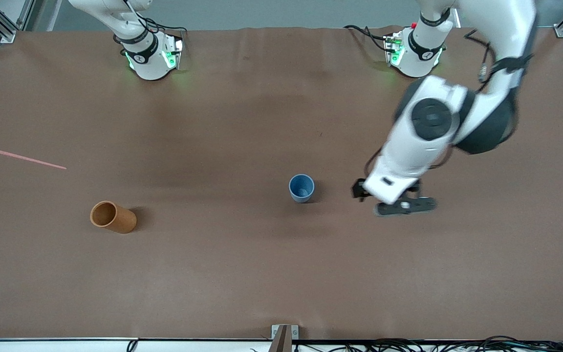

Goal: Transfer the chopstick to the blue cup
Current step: 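Release the cup and raise the left gripper while the right gripper carries the chopstick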

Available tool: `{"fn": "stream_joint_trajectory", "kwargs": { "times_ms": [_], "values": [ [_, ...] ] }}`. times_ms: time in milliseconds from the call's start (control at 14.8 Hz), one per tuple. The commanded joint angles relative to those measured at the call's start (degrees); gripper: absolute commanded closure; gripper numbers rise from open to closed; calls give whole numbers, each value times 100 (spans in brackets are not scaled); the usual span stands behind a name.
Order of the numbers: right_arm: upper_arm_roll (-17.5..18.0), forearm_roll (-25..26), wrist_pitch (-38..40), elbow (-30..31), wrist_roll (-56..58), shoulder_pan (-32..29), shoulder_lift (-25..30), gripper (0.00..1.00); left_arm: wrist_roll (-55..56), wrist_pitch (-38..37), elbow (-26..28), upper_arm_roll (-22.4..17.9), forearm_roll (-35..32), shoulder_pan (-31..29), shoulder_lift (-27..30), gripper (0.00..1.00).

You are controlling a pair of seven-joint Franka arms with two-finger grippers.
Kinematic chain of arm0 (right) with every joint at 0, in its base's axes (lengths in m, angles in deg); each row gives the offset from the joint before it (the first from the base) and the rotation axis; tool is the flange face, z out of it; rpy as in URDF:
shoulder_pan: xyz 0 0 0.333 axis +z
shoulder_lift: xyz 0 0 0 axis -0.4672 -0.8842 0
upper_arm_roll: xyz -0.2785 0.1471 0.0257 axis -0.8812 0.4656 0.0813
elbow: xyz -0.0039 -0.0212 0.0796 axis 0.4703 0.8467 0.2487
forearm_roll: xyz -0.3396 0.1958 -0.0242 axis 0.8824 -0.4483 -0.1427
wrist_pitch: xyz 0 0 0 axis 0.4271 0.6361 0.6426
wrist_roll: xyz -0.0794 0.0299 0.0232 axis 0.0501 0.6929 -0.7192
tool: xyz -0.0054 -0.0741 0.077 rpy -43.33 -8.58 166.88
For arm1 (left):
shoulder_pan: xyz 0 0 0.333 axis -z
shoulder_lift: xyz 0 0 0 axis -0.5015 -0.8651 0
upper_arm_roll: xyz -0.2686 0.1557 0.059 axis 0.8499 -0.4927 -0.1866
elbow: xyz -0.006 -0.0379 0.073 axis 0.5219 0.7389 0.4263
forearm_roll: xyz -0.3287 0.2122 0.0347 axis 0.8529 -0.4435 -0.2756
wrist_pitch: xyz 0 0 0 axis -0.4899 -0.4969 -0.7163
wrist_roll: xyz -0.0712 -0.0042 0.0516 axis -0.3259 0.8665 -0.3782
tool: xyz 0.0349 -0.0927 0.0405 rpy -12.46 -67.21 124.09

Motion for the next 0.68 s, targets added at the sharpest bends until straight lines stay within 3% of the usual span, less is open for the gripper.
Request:
{"fn": "stream_joint_trajectory", "kwargs": {
  "times_ms": [0,339,609],
  "values": [
    [-16,93,-145,184,180,21,140,98,-1340,-311,180,-761,580,105,517,0],
    [28,93,-495,202,-344,669,149,99,-2757,-1013,154,-1405,669,9,1263,0],
    [19,215,-777,193,-2311,1907,70,100,-2777,-1708,119,-1151,625,-299,2063,0]
  ]
}}
